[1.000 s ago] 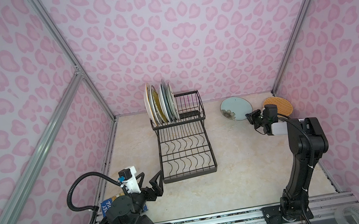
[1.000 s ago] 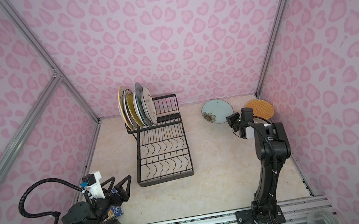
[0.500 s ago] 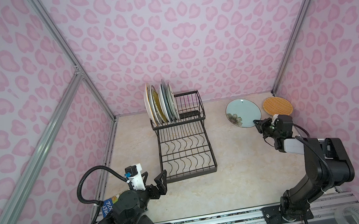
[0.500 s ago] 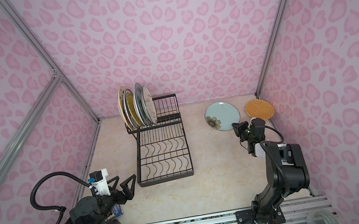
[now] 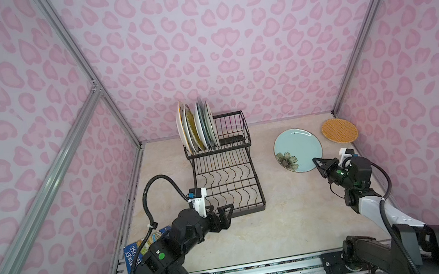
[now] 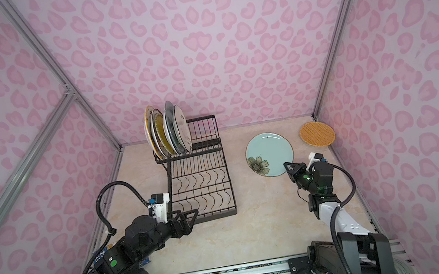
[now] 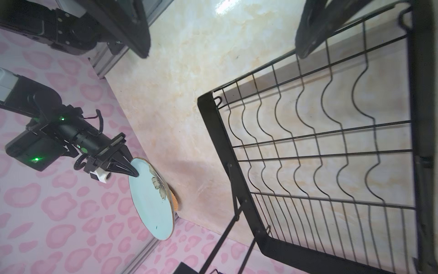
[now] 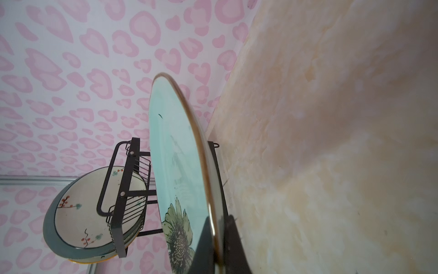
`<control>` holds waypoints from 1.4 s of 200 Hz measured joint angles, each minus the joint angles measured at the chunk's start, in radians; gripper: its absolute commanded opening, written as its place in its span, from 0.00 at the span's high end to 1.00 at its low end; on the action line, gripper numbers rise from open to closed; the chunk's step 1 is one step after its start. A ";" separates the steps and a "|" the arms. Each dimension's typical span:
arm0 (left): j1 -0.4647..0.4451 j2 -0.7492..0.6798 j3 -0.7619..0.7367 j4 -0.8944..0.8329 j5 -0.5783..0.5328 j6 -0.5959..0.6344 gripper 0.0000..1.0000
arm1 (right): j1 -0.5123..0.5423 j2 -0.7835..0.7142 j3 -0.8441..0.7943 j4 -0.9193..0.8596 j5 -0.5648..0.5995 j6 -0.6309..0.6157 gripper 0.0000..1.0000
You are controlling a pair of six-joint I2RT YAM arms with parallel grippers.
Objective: Load the plates into the dish rack
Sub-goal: 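Grip the teal plate's rim with the right gripper and drag it toward the rack, then tilt the teal plate up with the right gripper while the left gripper grasps its rim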
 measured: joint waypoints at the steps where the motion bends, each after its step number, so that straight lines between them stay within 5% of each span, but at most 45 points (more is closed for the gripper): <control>1: 0.000 0.006 -0.001 0.007 0.004 -0.002 0.02 | 0.000 -0.003 -0.001 -0.001 0.000 -0.001 1.00; 84: -0.048 0.343 0.037 0.414 0.166 -0.094 0.03 | 0.077 -0.138 -0.072 -0.061 -0.123 -0.046 1.00; 169: -0.052 0.611 0.181 0.565 0.171 -0.100 0.08 | 0.125 -0.197 -0.087 -0.029 -0.193 0.011 1.00; 280: -0.052 0.770 0.294 0.653 0.160 -0.153 0.55 | 0.128 -0.512 -0.071 -0.304 -0.190 -0.006 1.00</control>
